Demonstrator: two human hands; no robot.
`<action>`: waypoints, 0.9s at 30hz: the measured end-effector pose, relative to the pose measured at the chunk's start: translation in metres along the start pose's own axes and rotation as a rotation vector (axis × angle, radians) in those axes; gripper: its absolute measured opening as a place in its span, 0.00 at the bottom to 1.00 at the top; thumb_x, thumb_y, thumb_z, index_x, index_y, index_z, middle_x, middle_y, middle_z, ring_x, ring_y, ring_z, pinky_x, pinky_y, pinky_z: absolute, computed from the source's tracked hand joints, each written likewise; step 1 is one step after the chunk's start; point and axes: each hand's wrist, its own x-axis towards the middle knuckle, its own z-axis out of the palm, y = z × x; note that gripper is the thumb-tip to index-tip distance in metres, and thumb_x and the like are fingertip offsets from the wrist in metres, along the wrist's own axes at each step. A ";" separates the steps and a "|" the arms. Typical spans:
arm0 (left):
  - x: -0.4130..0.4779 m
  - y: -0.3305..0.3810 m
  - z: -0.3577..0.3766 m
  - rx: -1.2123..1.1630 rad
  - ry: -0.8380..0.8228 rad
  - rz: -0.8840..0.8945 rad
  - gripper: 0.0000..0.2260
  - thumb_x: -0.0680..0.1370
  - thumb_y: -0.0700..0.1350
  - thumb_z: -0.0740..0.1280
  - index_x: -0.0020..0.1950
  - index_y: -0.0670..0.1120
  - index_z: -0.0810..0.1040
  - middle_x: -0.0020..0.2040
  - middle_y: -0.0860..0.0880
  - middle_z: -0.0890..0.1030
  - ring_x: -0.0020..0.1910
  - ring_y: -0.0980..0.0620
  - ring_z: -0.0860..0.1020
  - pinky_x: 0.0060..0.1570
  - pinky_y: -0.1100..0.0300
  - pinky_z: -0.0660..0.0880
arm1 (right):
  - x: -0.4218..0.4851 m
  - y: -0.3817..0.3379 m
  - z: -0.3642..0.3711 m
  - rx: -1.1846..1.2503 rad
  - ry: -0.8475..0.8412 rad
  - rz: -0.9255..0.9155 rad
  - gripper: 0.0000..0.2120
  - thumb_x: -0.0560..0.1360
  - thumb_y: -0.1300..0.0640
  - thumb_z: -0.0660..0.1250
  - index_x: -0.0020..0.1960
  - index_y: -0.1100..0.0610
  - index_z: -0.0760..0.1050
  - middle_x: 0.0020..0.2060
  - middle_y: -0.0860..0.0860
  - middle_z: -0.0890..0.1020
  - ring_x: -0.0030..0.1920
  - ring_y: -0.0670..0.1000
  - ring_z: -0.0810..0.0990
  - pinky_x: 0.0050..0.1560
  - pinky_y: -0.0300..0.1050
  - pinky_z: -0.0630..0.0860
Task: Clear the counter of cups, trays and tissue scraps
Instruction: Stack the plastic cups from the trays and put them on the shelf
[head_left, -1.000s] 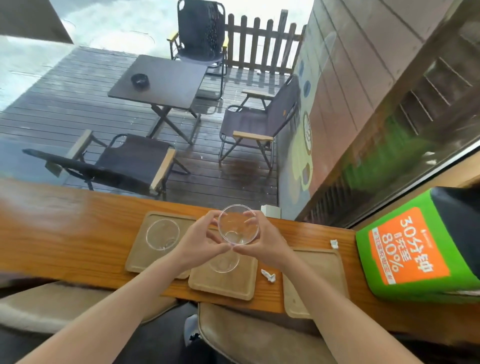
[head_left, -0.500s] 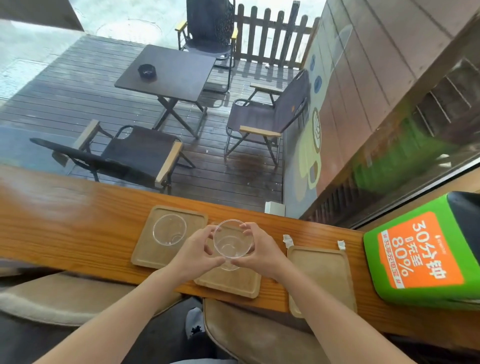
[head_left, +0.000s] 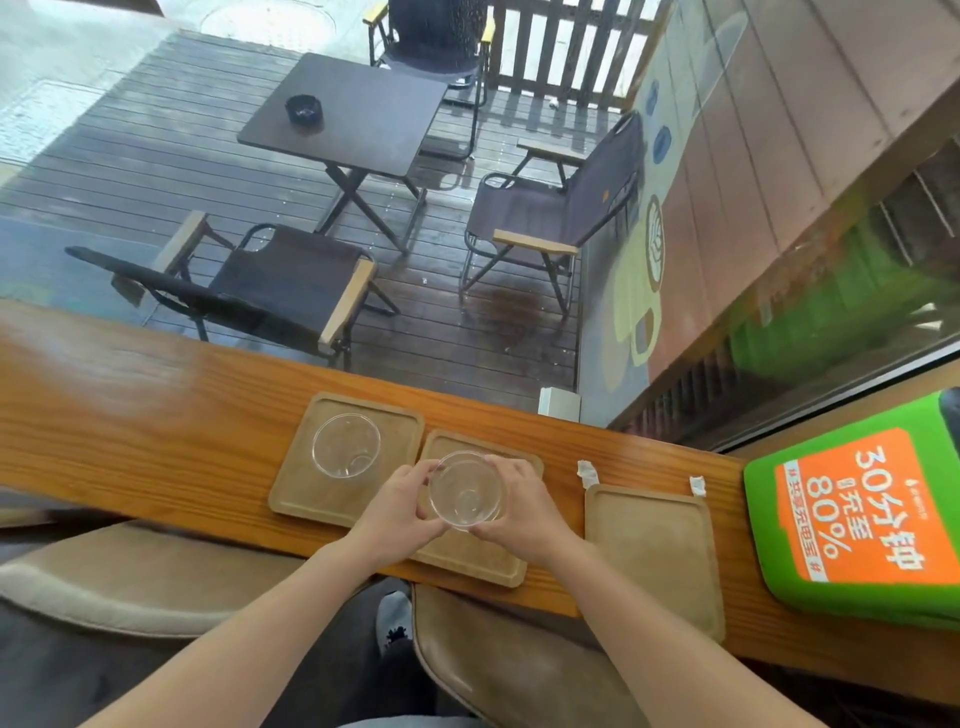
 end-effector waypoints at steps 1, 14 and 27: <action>0.001 -0.001 0.001 -0.001 -0.007 -0.004 0.32 0.69 0.55 0.74 0.72 0.59 0.66 0.58 0.58 0.73 0.38 0.54 0.81 0.46 0.59 0.81 | 0.001 0.003 0.002 0.000 -0.005 0.007 0.42 0.66 0.49 0.80 0.74 0.45 0.63 0.68 0.47 0.68 0.67 0.48 0.67 0.61 0.42 0.67; 0.005 -0.005 0.016 0.061 -0.050 -0.067 0.38 0.71 0.45 0.74 0.77 0.57 0.60 0.60 0.57 0.72 0.38 0.57 0.80 0.42 0.64 0.78 | 0.008 0.027 0.019 0.097 -0.070 0.050 0.39 0.66 0.51 0.80 0.71 0.41 0.64 0.56 0.37 0.70 0.62 0.44 0.69 0.57 0.40 0.68; 0.002 -0.003 0.017 0.059 -0.046 -0.092 0.35 0.73 0.46 0.75 0.76 0.54 0.63 0.57 0.56 0.73 0.38 0.52 0.80 0.40 0.64 0.77 | 0.010 0.032 0.024 0.110 -0.040 0.011 0.38 0.66 0.54 0.80 0.70 0.43 0.66 0.59 0.40 0.72 0.62 0.45 0.71 0.60 0.44 0.74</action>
